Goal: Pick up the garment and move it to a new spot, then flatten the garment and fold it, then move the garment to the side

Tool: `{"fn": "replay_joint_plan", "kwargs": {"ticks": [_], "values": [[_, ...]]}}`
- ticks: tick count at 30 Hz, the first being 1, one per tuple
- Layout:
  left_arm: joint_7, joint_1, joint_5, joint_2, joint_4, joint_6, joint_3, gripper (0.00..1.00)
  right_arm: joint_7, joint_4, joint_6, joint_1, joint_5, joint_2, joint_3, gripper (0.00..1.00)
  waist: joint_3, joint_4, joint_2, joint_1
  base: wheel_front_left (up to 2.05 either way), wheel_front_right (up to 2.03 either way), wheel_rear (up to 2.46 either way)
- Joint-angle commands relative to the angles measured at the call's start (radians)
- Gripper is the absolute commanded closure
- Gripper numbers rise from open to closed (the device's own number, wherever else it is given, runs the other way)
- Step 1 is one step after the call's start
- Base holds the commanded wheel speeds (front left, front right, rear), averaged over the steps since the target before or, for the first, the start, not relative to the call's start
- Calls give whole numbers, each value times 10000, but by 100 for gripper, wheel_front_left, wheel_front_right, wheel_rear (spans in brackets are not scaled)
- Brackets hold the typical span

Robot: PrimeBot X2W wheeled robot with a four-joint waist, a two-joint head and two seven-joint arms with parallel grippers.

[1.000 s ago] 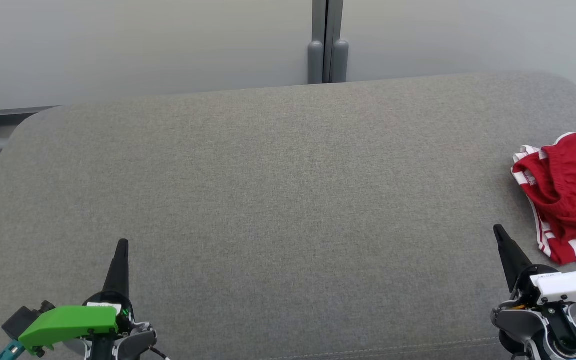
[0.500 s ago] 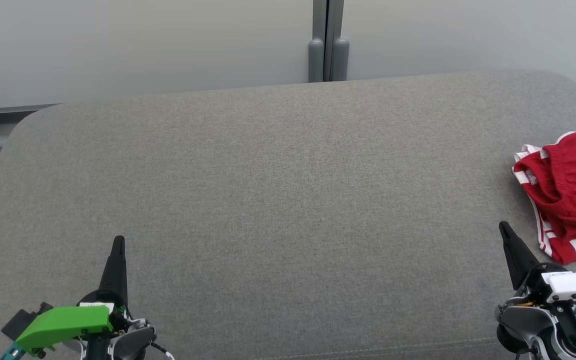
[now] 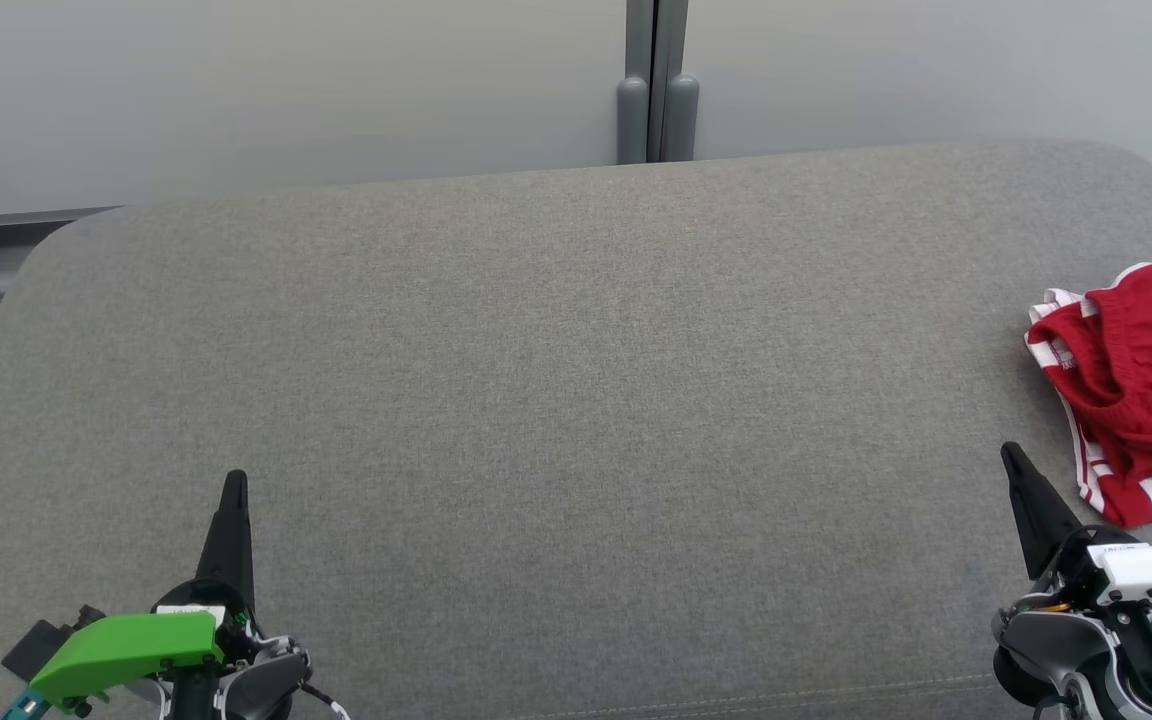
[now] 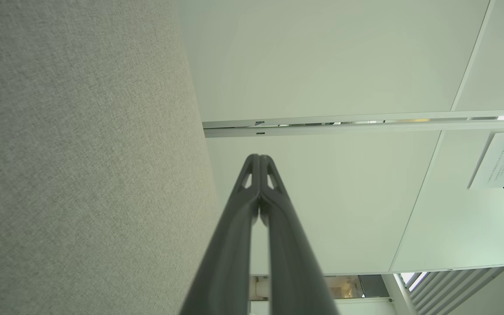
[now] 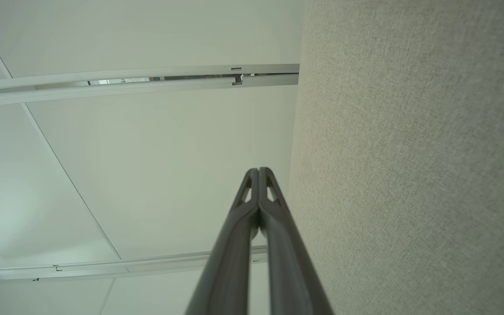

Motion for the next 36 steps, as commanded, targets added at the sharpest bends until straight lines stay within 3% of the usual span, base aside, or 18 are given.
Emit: {"fn": "replay_joint_plan", "kwargs": {"ticks": [1,36], "values": [[21,-108,-36,-8,-45,-29,36,100,61,27,4,-50,20,-14,-32,100,0,0,0,0,0,0,0],[27,-107,-23,-13,-48,-29,45,100,96,28,4,-58,-52,26,-82,100,0,0,0,0,0,0,0]]}}
